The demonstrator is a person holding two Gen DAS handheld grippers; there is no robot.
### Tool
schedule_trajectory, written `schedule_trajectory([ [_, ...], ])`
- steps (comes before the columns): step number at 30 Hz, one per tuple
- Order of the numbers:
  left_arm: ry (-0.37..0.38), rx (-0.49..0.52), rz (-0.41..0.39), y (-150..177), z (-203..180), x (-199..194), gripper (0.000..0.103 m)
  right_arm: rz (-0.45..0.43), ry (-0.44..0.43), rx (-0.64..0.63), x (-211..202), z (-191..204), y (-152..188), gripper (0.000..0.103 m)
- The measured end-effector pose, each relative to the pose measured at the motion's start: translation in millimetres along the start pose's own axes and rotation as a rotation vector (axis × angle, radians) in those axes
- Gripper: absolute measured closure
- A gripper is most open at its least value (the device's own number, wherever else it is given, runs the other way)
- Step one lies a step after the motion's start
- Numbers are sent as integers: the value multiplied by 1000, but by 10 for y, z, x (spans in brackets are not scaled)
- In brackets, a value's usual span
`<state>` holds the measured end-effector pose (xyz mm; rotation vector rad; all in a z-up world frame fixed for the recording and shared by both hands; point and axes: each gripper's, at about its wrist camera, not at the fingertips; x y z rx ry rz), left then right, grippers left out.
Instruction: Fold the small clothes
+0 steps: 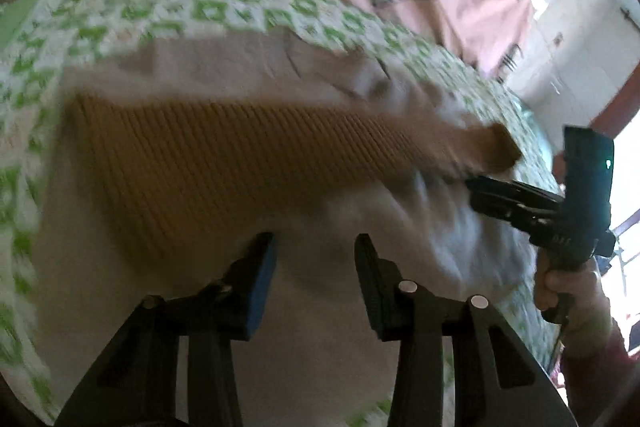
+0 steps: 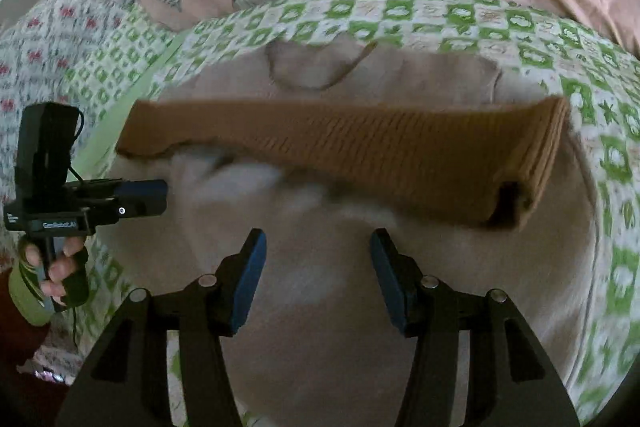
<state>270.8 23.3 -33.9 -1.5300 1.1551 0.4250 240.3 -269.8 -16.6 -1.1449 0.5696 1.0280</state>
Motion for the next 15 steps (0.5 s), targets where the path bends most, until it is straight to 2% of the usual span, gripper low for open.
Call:
schedule_trajectory([
  [3,-105,-69,-49,-311,362,-36,62,-83,105,103,-20,-322,-256,47],
  [4,-136,-114,-71,-401,533,-73,62,-115,115,155,-53,-432,-309,47],
  [6,-138,-209,-124,-510,832,-174,61,-195,122,282,-164,-709,-370,47],
  [9,-165,-277,-191,-539,1065,-353,55,-255,96,422,-304,-915,-363,47],
  [12,-140,-309,-228,-433,1098,-520,54,-281,97,420,-438,-846,-252,47],
  [15,-155,-283,-231,-238,933,-629,51,-287,81,384,-541,-689,-125,47],
])
Point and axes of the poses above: each gripper's, at about its wrist camera, not at the fingertips, and x roughly the way its jaws point, z to its left, y to its underside, and after that the axes turned 6 degrees about x, right-handed
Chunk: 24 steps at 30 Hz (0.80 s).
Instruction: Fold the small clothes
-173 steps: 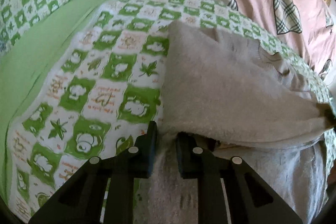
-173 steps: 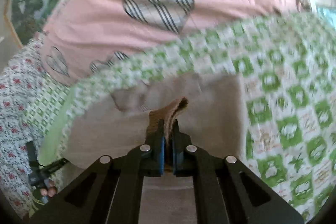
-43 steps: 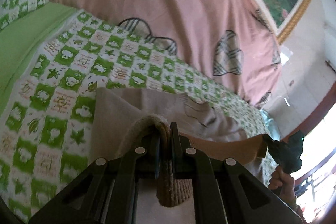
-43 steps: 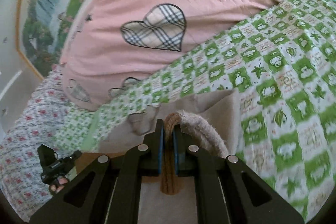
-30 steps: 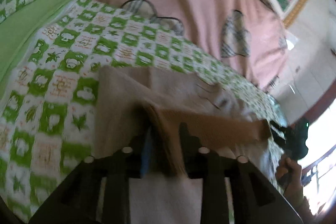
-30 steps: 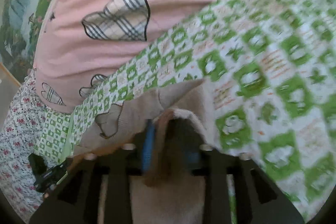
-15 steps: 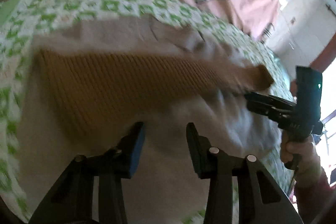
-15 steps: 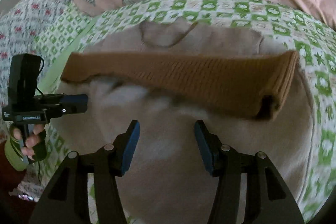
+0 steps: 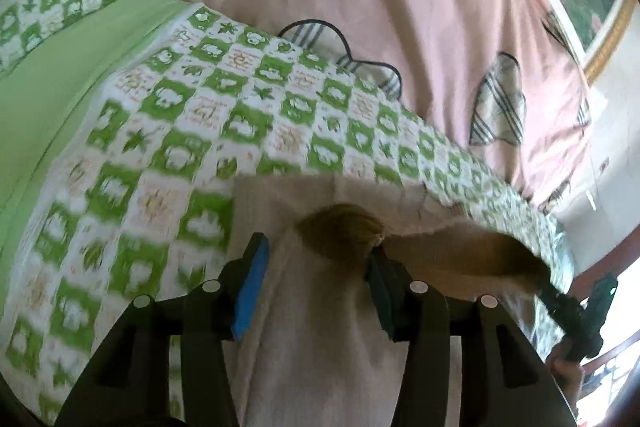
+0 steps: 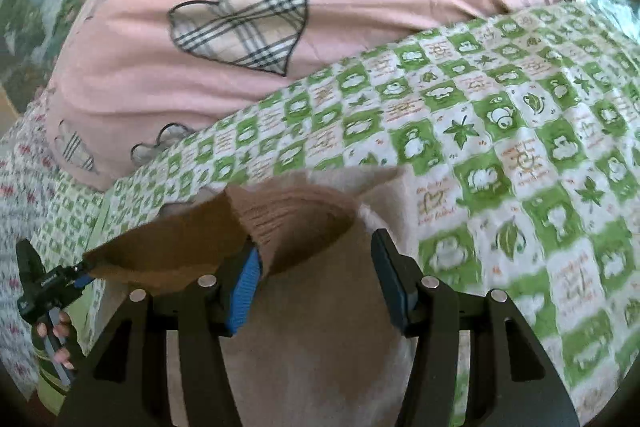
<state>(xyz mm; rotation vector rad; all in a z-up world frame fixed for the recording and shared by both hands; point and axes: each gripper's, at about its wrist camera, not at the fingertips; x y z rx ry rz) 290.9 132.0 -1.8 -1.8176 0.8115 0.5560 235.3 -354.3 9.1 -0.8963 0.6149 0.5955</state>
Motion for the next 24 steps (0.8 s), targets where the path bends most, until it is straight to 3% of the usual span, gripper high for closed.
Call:
schedule_trajectory([
  [4,11,-8,-7,171,-52,-163,47,0,-22,-48,-35,124,40,43],
  [9,-16,4,-29,-151,-191,-167,47,-10,-37,-65,10,280,-184,43],
  [13,-2,-3,-66,-194,-219,-341,44,-42,-73,-49,-157,333,-193,39],
  [16,24,-6,-48,61,-228,-470,42,-18,-78,-15,-239,250,-6,37],
  [24,105,-68,71,1177,-292,-744,41,54,-88,56,-447,25,619,37],
])
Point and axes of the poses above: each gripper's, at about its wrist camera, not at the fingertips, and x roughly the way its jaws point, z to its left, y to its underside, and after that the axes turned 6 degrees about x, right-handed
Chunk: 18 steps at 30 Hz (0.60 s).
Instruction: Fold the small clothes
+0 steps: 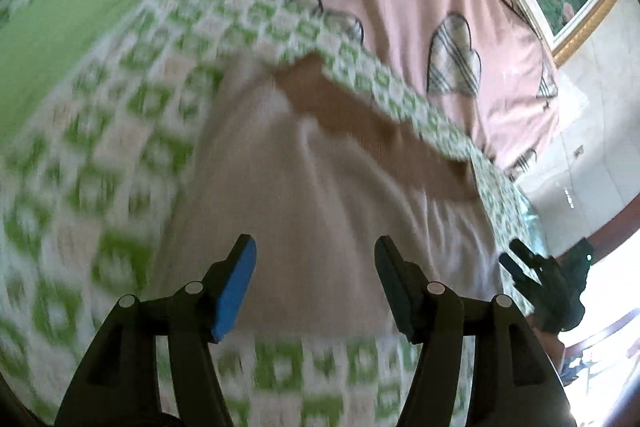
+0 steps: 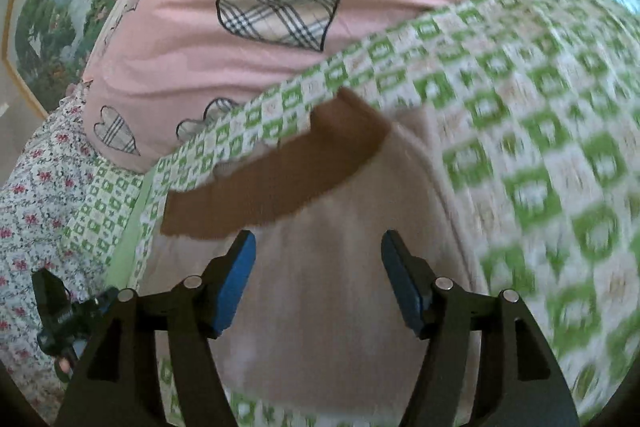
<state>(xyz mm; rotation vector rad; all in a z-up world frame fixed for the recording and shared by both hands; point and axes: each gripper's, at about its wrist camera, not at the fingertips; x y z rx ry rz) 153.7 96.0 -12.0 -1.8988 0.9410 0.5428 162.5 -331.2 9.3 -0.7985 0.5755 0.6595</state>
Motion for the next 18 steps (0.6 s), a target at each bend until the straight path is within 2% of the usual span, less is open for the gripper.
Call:
schedule_trajectory([
  [4,20,-39,33,407,2,-66,41,13,-10,12,-122,-29,264,36],
  [8,42,-91,45,636,33,-70,40,25,-9,11,-240,-25,522,34],
  [12,56,-140,45,766,58,-17,40,52,-14,1,-320,9,737,33],
  [16,110,-243,38,814,131,53,40,75,-27,-9,-362,48,863,33],
  [18,106,-267,27,796,151,83,40,81,-25,-14,-375,56,893,33],
])
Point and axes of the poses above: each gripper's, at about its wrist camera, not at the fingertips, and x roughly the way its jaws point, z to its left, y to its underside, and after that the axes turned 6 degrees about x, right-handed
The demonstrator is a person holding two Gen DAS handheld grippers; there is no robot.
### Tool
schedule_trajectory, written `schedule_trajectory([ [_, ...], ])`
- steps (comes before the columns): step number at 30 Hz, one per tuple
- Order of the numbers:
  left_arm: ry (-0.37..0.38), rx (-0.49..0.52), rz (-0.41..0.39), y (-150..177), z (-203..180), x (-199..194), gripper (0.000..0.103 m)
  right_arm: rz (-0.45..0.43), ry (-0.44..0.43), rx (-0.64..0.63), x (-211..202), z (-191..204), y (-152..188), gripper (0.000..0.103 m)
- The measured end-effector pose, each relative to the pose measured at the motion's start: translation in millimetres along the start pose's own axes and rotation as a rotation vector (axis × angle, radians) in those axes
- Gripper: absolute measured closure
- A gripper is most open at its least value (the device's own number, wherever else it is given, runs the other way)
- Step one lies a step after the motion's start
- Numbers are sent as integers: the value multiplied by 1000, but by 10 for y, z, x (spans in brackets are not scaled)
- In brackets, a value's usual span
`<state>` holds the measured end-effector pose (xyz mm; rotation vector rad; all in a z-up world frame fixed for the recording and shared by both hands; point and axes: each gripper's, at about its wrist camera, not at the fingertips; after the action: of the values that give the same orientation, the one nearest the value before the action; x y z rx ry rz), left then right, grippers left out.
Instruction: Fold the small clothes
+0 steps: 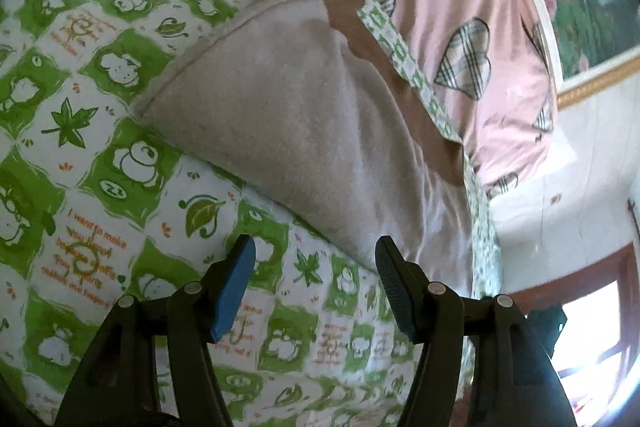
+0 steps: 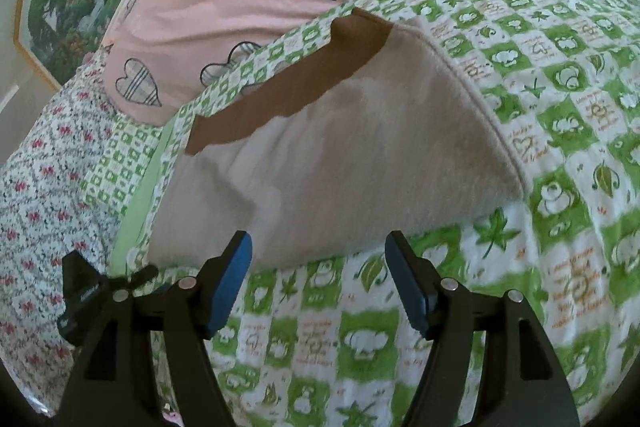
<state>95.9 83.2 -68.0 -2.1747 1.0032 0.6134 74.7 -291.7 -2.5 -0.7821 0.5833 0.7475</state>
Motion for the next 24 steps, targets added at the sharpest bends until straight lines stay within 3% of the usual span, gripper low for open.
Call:
schedule_trajectory([
  [13,-82,-69,-137,-546,309,184,41,6,-30,6,24,23,-81,33],
  [16,-116,-40,-162,-660,261,256,51,11,-28,11,51,12,-113,33],
  [18,-103,-29,-152,-732,258,308,81,12,-30,19,83,-6,-153,33],
  [21,-101,11,-153,-772,153,303,92,9,-28,16,117,-25,-224,33],
  [24,-110,131,-179,-763,-166,201,95,3,-35,27,128,-82,-318,33],
])
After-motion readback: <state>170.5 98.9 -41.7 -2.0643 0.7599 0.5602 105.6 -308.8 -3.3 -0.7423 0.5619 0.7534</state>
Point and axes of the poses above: each gripper's, at about its wrist camera, not at the fingertips, and x roughly the way its jaws point, z to its left, y to its underside, and after that the axes turned 6 degrees about x, right-handed
